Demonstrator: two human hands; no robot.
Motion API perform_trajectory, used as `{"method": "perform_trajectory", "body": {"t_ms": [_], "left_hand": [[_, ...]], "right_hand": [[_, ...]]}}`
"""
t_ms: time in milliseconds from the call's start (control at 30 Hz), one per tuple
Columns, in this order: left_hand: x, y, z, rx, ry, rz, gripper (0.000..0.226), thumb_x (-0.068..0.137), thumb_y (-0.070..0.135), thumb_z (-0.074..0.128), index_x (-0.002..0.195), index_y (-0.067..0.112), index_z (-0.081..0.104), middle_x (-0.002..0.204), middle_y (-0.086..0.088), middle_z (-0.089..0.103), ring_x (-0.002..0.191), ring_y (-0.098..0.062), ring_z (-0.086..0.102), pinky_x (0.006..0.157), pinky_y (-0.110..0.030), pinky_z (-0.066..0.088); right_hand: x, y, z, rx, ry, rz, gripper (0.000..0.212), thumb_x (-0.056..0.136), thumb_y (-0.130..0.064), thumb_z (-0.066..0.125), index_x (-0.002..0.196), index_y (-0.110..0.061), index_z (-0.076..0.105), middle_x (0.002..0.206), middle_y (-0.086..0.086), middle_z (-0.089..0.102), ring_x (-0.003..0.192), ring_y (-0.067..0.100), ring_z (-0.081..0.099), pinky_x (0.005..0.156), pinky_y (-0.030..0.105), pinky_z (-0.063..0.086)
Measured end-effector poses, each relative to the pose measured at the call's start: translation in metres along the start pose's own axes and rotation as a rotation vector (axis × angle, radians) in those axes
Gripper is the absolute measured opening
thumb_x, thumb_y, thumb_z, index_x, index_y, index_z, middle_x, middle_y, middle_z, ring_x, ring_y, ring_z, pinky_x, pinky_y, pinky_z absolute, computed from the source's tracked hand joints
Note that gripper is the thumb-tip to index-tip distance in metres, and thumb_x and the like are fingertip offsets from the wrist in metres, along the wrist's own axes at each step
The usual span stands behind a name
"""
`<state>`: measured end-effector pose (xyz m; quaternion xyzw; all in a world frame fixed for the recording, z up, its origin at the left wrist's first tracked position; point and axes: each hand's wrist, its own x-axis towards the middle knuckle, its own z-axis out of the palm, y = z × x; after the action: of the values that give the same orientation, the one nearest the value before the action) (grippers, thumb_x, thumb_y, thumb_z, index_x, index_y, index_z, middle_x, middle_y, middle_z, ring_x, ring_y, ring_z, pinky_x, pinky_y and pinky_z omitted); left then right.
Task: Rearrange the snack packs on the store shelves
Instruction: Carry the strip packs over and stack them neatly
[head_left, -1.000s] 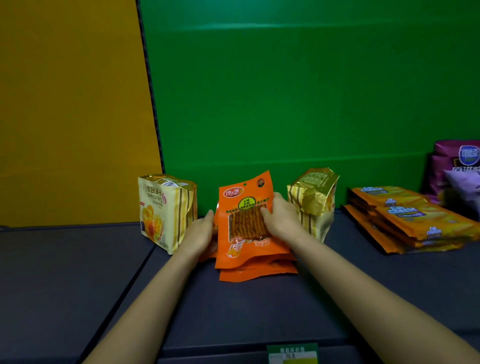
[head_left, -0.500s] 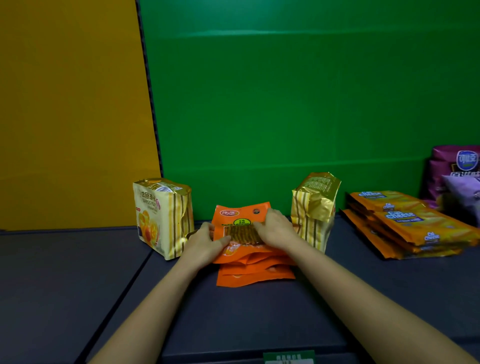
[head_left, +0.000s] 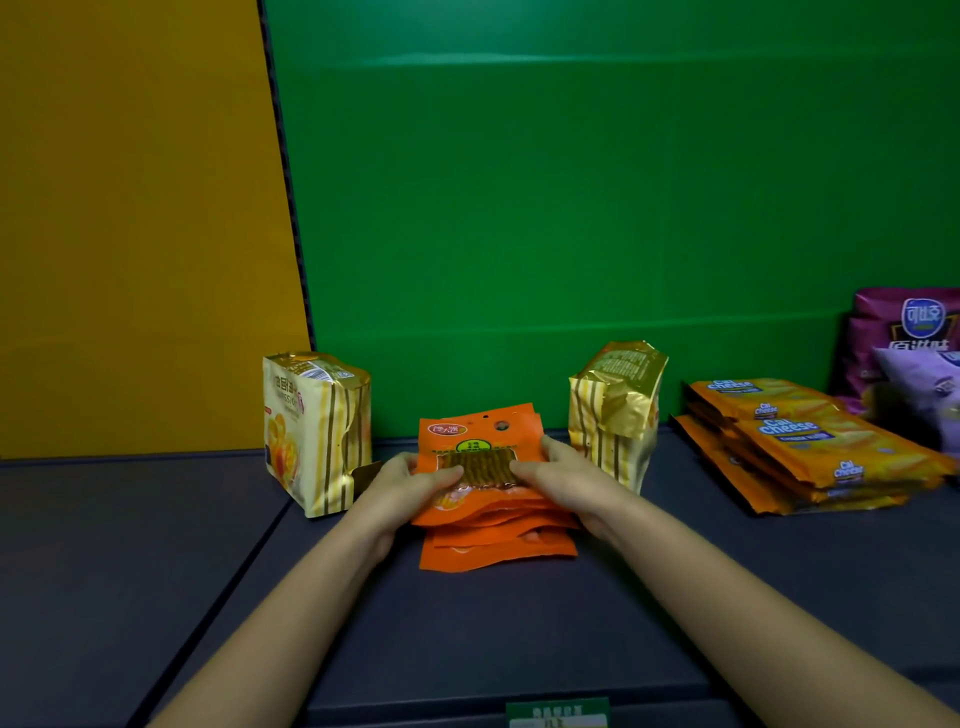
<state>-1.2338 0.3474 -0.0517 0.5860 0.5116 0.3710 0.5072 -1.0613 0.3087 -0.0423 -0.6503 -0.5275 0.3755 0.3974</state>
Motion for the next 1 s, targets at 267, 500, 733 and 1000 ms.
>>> {"method": "perform_trajectory", "body": {"t_ms": [267,500,733,1000], "left_hand": [[0.003,0.003,0.010,-0.107,-0.103,0.002,0.045,0.095,0.020,0.047,0.138,0.016,0.036,0.097,-0.004,0.062,0.083,-0.017,0.062,0.073,-0.026,0.050],[0.007,0.011,0.019,-0.272,-0.089,-0.003,0.037,0.097,0.015,0.040,0.133,0.013,0.042,0.082,-0.006,0.064,0.059,-0.014,0.066,0.056,-0.025,0.055],[0.006,0.005,0.019,-0.450,-0.083,-0.058,0.034,0.096,0.017,0.040,0.130,0.015,0.047,0.088,-0.011,0.069,0.055,-0.017,0.070,0.055,-0.029,0.058],[0.000,0.002,0.014,-0.197,-0.173,0.037,0.054,0.089,0.023,0.056,0.138,0.016,0.035,0.103,-0.004,0.066,0.093,-0.022,0.066,0.076,-0.032,0.052]], "right_hand": [[-0.009,0.009,-0.005,-0.009,0.016,-0.035,0.047,0.093,-0.033,0.048,0.137,-0.016,0.041,0.132,0.005,0.056,0.119,0.023,0.055,0.103,0.038,0.044],[0.003,0.017,0.001,0.125,0.050,0.009,0.054,0.095,-0.033,0.043,0.145,-0.016,0.031,0.142,0.005,0.047,0.127,0.026,0.049,0.106,0.038,0.040],[0.006,0.020,0.005,0.297,0.070,0.035,0.047,0.099,-0.028,0.037,0.143,-0.014,0.033,0.123,0.004,0.058,0.118,0.028,0.055,0.102,0.041,0.044],[-0.003,0.020,-0.001,0.280,-0.083,-0.031,0.061,0.086,-0.043,0.058,0.140,-0.020,0.040,0.132,0.005,0.058,0.116,0.024,0.059,0.103,0.041,0.045]]}}
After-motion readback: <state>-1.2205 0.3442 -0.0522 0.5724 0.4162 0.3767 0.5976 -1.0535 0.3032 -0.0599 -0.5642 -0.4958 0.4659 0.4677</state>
